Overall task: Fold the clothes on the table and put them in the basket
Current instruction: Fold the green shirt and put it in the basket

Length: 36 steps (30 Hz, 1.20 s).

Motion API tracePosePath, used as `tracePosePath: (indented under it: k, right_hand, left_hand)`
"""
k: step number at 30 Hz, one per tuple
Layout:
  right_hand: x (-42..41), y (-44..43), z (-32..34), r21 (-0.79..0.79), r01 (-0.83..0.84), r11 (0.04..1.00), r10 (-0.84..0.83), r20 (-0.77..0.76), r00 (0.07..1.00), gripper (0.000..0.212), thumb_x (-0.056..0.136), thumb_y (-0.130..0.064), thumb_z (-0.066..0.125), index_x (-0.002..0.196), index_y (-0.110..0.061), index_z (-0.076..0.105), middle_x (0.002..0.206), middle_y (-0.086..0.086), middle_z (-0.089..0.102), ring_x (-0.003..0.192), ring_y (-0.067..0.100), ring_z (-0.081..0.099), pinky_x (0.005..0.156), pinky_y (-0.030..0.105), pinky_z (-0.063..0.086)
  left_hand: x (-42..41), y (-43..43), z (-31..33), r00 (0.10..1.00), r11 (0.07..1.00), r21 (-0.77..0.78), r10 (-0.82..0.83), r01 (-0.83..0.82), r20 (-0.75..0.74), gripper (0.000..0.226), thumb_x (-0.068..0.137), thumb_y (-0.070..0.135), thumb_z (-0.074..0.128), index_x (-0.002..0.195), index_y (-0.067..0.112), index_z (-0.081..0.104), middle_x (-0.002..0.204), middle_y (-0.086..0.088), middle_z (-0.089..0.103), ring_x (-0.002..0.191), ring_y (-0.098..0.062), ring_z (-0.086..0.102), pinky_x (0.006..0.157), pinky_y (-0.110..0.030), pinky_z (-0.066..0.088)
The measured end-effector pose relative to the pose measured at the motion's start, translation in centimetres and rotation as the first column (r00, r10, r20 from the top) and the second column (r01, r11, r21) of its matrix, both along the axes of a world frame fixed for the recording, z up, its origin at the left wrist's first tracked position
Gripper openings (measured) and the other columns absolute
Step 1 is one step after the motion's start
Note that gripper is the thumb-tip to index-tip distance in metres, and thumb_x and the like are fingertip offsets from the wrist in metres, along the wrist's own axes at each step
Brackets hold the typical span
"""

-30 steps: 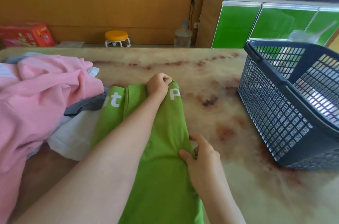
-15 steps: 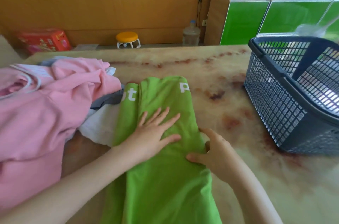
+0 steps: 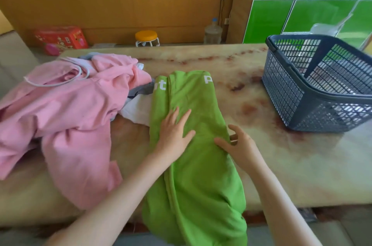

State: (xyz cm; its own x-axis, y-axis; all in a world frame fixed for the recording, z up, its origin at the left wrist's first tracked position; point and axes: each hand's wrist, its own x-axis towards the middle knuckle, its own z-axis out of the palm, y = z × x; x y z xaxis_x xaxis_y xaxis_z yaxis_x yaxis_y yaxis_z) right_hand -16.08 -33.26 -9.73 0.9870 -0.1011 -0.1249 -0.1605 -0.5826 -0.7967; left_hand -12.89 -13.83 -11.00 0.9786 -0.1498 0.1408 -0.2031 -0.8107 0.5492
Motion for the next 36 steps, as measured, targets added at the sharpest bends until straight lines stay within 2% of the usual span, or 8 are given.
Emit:
tracePosePath:
  k: [4,10,14,17,20,25,30,36]
  right_hand:
    - [-6.1,-1.7,-0.5,0.148,0.013,0.989,-0.009,-0.022,1.0,0.055,0.081,-0.028,0.074,0.131,-0.017,0.053,0.109,-0.001,0.066,0.094,0.01,0.063,0.077,0.018,0.049]
    - [-12.1,-1.7,-2.6,0.247,0.01,0.969,-0.035,0.099,0.995,0.033,0.08,-0.012,0.074,0.11,-0.025,0.064,0.107,0.002,0.069,0.103,0.014,0.064,0.091,0.033,0.053]
    - [-15.3,-2.0,-3.5,0.262,0.038,0.964,-0.08,0.151,0.985,0.033,0.082,-0.008,0.071,0.113,-0.017,0.065,0.108,-0.002,0.068,0.102,0.008,0.064,0.078,0.012,0.051]
    - [-17.4,-2.3,-4.4,0.211,0.07,0.975,-0.095,0.108,0.99,0.034,0.085,0.005,0.06,0.111,-0.016,0.062,0.105,-0.003,0.066,0.097,0.009,0.064,0.075,0.014,0.051]
    - [-18.8,-2.4,-6.0,0.139,0.096,0.986,-0.098,0.011,0.995,0.044,0.081,0.015,0.044,0.108,-0.017,0.059,0.101,-0.002,0.065,0.099,0.016,0.063,0.082,0.026,0.05]
    - [-18.5,-2.2,-7.3,0.279,0.146,0.949,-0.127,-0.084,0.988,0.021,0.092,-0.001,0.052,0.108,-0.015,0.049,0.112,0.004,0.063,0.095,0.018,0.061,0.077,0.029,0.049]
    - [-18.8,-2.2,-7.9,0.294,0.137,0.946,-0.104,-0.123,0.987,0.031,0.084,-0.003,0.067,0.111,-0.007,0.052,0.081,0.005,0.068,0.071,0.017,0.063,0.066,0.028,0.049]
    - [-19.1,-1.8,-8.3,0.413,0.161,0.896,-0.114,-0.136,0.984,0.034,0.091,-0.019,0.062,0.124,-0.015,0.054,0.114,0.001,0.062,0.105,0.014,0.058,0.086,0.026,0.048]
  left_hand:
    - [-10.7,0.8,-0.4,0.979,0.91,-0.381,0.198,-0.164,0.051,0.065,0.081,0.017,0.072,0.139,0.015,0.041,0.131,-0.008,0.044,0.121,-0.02,0.044,0.105,-0.027,0.033]
    - [-18.6,-0.6,-3.4,0.964,0.828,-0.501,0.26,-0.252,-0.054,0.076,0.079,0.019,0.074,0.143,0.019,0.033,0.111,-0.001,0.05,0.101,-0.017,0.055,0.088,-0.038,0.05]
    - [-20.9,-1.3,-3.8,0.912,0.7,-0.584,0.334,-0.41,-0.24,0.078,0.079,0.022,0.075,0.142,0.015,0.03,0.098,0.003,0.06,0.088,-0.015,0.063,0.078,-0.03,0.05]
    - [-22.8,-2.6,-4.2,0.901,0.638,-0.636,0.291,-0.434,-0.322,0.076,0.077,0.018,0.076,0.135,0.019,0.026,0.096,0.0,0.064,0.085,-0.013,0.066,0.076,-0.028,0.05]
    - [-23.5,-3.8,-5.4,0.893,0.611,-0.651,0.293,-0.451,-0.343,0.068,0.074,0.013,0.079,0.121,0.016,0.029,0.094,0.0,0.061,0.084,-0.013,0.063,0.077,-0.031,0.05]
    - [-24.5,-4.6,-8.2,0.815,0.555,-0.603,0.302,-0.572,-0.495,0.043,0.08,0.016,0.074,0.11,0.014,0.042,0.107,-0.016,0.064,0.099,-0.03,0.061,0.086,-0.041,0.049]
    - [-25.7,-3.8,-8.2,0.827,0.556,-0.624,0.254,-0.549,-0.501,0.039,0.097,0.016,0.051,0.13,-0.003,0.048,0.122,-0.006,0.052,0.125,-0.025,0.046,0.089,-0.021,0.032]
    - [-26.2,-2.5,-8.5,0.845,0.482,-0.701,0.2,-0.526,-0.497,0.042,0.099,0.018,0.046,0.136,-0.001,0.044,0.143,-0.013,0.043,0.133,-0.023,0.037,0.096,-0.018,0.025]
